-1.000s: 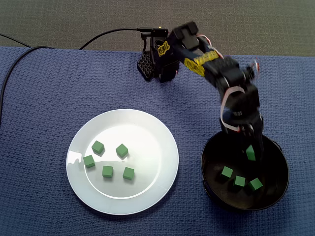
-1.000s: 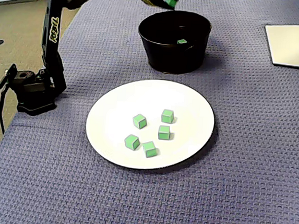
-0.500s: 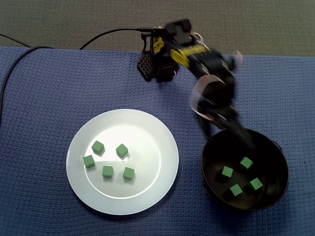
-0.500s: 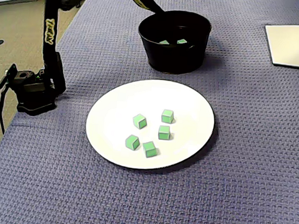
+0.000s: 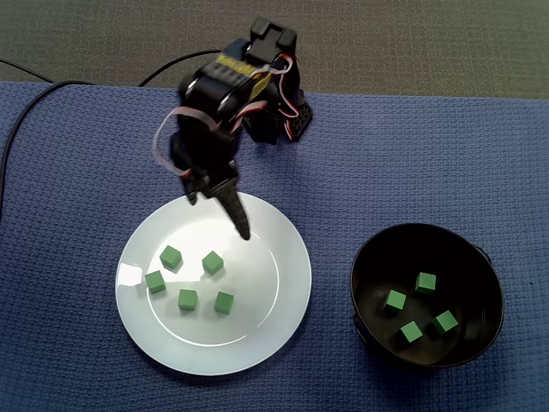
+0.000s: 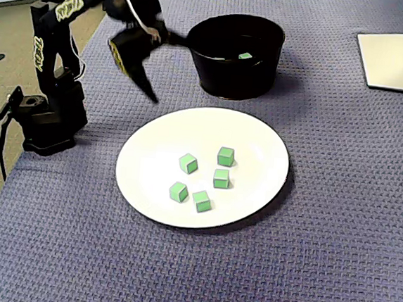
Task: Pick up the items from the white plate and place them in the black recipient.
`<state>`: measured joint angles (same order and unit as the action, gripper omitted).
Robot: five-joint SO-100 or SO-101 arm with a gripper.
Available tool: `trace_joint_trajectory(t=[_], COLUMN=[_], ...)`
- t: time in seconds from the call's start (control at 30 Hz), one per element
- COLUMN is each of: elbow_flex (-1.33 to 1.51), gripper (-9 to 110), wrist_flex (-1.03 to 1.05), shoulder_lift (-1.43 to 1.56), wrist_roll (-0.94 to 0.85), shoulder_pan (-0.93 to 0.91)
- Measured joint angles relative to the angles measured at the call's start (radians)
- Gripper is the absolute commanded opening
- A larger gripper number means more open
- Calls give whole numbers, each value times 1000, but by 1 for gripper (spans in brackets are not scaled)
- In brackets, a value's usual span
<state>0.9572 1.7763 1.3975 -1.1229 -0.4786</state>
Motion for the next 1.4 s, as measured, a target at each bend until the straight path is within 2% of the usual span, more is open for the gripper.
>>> trace_joint_trajectory(t=[0.17, 0.37, 0.87, 1.13, 1.4], elbow_flex=[117, 222, 364, 433, 494], gripper=[56, 55, 50, 41, 13], wrist_flex=[-74, -244, -472, -569, -655], shoulder_lift=[-97, -202, -272, -282, -279], wrist_roll=[-106, -118, 28, 49, 57], shoulder_pan=[-69, -61, 78, 89, 92])
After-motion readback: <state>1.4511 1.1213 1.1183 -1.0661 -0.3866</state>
